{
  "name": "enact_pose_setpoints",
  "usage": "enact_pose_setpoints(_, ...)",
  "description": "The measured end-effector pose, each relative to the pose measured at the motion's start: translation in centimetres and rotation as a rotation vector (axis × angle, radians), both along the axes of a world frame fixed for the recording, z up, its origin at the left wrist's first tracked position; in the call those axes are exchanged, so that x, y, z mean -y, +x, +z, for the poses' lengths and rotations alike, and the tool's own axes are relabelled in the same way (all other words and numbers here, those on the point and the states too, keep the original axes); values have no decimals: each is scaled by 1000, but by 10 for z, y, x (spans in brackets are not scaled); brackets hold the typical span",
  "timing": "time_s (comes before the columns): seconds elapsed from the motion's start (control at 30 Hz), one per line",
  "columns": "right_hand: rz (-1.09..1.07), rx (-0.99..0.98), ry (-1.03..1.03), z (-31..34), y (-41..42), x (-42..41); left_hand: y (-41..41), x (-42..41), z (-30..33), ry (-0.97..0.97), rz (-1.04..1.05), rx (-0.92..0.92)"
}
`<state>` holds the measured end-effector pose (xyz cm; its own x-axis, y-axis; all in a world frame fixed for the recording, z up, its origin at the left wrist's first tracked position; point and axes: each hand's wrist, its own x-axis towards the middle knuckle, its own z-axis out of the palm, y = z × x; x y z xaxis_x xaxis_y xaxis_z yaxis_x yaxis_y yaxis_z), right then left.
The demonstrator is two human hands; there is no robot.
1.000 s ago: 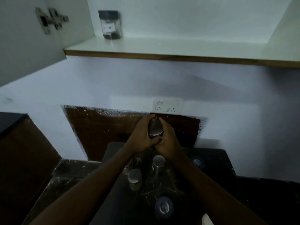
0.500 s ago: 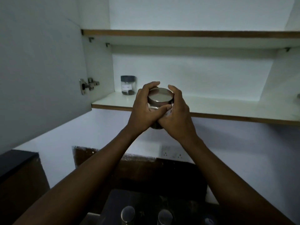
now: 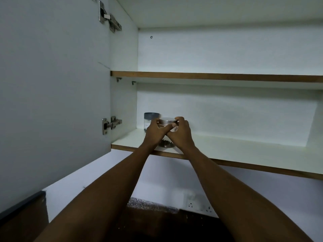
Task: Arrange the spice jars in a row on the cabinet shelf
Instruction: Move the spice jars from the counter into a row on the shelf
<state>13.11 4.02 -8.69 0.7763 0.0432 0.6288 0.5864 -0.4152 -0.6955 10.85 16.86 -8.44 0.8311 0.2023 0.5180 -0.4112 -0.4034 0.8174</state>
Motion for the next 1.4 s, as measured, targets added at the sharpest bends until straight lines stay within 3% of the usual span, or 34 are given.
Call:
enact_pose_setpoints(0.27, 26, -14, -204, 3, 76, -9, 56, -13, 2, 87, 14, -63)
enact_pose_setpoints(0.53, -63, 20, -191, -11, 97, -12, 86, -16, -4, 141, -22, -37)
enact_pose_setpoints(0.77, -110, 65, -172, -11, 97, -9, 95, -26, -3, -34, 62, -109)
enact_pose_setpoints(0.87, -116, -8, -168, -11, 98, -8, 99, -33, -6, -89, 94, -132)
enact_pose_setpoints(1.4, -110, -103, -181, -12, 97, -9, 103, -32, -10, 49, 100, -164)
